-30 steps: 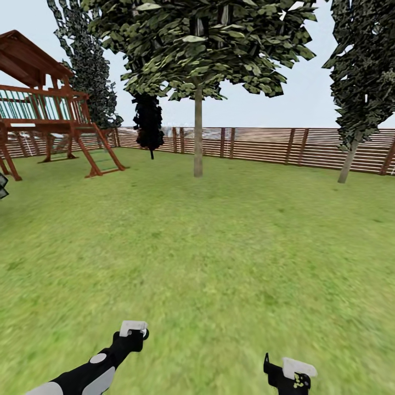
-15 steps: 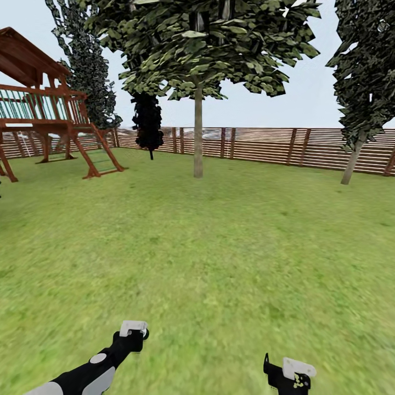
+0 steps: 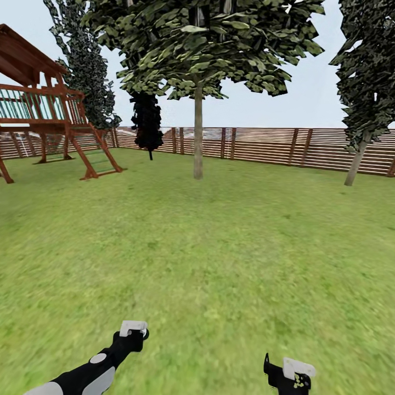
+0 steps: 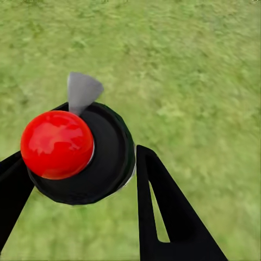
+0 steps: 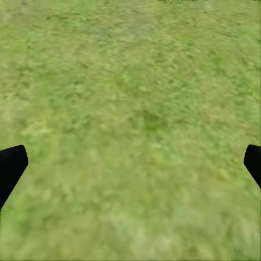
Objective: In the garden, pick up the pesticide atomizer on the floor and spray pesticide onto both trees until each tree trunk is fully covered.
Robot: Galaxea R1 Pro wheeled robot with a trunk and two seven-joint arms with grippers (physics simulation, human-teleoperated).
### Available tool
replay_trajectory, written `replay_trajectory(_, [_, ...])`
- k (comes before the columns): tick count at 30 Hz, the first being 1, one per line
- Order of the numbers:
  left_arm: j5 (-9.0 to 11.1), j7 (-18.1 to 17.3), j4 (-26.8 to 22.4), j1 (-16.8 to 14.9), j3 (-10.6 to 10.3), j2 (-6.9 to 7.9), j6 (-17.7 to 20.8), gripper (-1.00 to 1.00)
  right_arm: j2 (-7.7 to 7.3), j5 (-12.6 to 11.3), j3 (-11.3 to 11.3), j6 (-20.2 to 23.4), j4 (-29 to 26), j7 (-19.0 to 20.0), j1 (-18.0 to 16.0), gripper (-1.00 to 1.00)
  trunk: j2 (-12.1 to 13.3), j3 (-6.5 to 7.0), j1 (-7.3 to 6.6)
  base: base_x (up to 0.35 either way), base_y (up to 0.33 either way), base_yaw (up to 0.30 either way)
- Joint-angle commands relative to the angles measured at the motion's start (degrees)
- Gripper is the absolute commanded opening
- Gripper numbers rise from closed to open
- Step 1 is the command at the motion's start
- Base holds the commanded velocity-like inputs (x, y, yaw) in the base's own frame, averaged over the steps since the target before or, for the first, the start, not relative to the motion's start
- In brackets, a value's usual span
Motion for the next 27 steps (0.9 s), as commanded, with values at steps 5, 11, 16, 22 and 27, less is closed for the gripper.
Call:
replay_trajectory(5, [0.5,0.1,-0.1,-0.1,-0.5,0.06,-0.3,-1.0,-0.07,-0.6,0.5,-0.3,-0.1,-0.3,-0.1,1.0,-0.1,-0.12,0.06,0.334,0.0,0.0])
replay_trajectory(11, [0.5,0.1,-0.1,-0.1,-0.5,0.05,-0.3,-1.0,-0.06,-0.6,0.5,-0.3,-0.1,-0.3,-0.1,1.0,-0.1,-0.12,0.06,0.334,0.0,0.0])
replay_trajectory(16, [0.5,0.1,-0.1,-0.1,-0.5,0.06,-0.3,-1.0,-0.06,-0.6,0.5,-0.3,-0.1,-0.3,-0.1,1.0,-0.1,-0.12,0.06,0.334,0.0,0.0])
replay_trajectory(22, [0.5,0.1,-0.1,-0.1,-0.5,0.06,-0.3,-1.0,-0.06,-0.6,0.5,-0.3,-0.1,-0.3,-0.1,1.0,-0.1,-0.12,0.06,0.334,0.0,0.0])
replay_trajectory(27, [0.5,0.1,-0.1,-0.1,-0.5,0.04,-0.3,-1.0,-0.06,-0.6,0.5,-0.3,-0.1,-0.3,-0.1,1.0,-0.1,-0.12,0.06,0.334,0.0,0.0])
